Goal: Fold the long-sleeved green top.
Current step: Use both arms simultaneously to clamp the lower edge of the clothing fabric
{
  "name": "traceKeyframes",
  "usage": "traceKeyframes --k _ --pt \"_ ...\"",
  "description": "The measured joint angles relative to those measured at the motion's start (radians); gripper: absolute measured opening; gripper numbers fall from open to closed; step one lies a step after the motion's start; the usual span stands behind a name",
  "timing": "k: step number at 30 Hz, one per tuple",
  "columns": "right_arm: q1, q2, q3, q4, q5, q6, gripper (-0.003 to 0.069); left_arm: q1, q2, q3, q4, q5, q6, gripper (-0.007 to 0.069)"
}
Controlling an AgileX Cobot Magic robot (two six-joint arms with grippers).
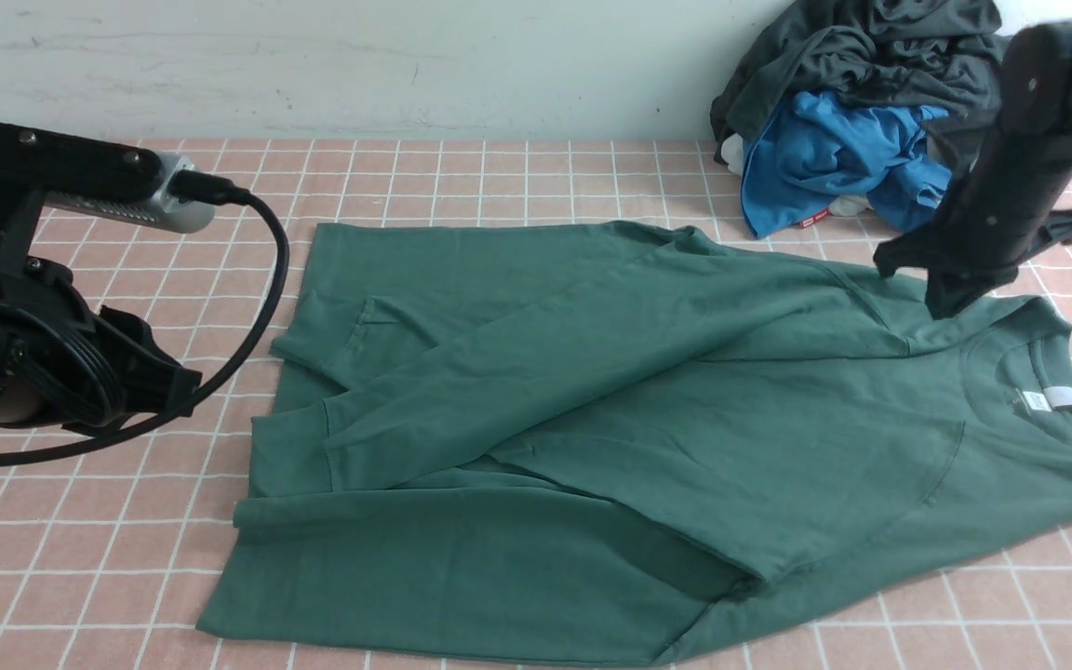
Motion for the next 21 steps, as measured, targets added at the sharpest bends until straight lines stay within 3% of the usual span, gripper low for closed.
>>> traceKeyframes --k 1,5,8,10,13,16,17,21 --pt "0.0 0.002 0.002 0.0 -0.003 0.0 0.0085 0.0 0.0 0.0 0.0 0.0 0.0 0.0216" --pt "0.0 0.026 0.017 0.018 -0.054 0.0 0.0286 0.0 0.0 0.0 -0.004 0.0 0.0 0.0216" --pt "0.0 0.027 0.016 0.027 -0.071 -0.001 0.0357 0.0 0.0 0.0 -0.016 0.0 0.013 0.02" --pt "0.0 0.035 0.016 0.037 -0.074 -0.002 0.0367 0.0 0.0 0.0 -0.028 0.002 0.031 0.0173" --pt "0.0 0.072 0.015 0.063 -0.075 -0.002 0.0295 0.0 0.0 0.0 -0.07 0.014 0.098 0.0039" --pt "0.0 0.073 0.01 0.064 -0.074 -0.003 0.017 0.0 0.0 0.0 -0.102 0.017 0.129 0.0002" --pt "0.0 0.073 0.005 0.054 -0.062 -0.003 0.0079 0.0 0.0 0.0 -0.114 0.017 0.146 -0.0006" --pt "0.0 0.063 -0.016 0.028 -0.006 -0.017 0.0007 0.0 0.0 0.0 -0.124 0.017 0.154 -0.0008"
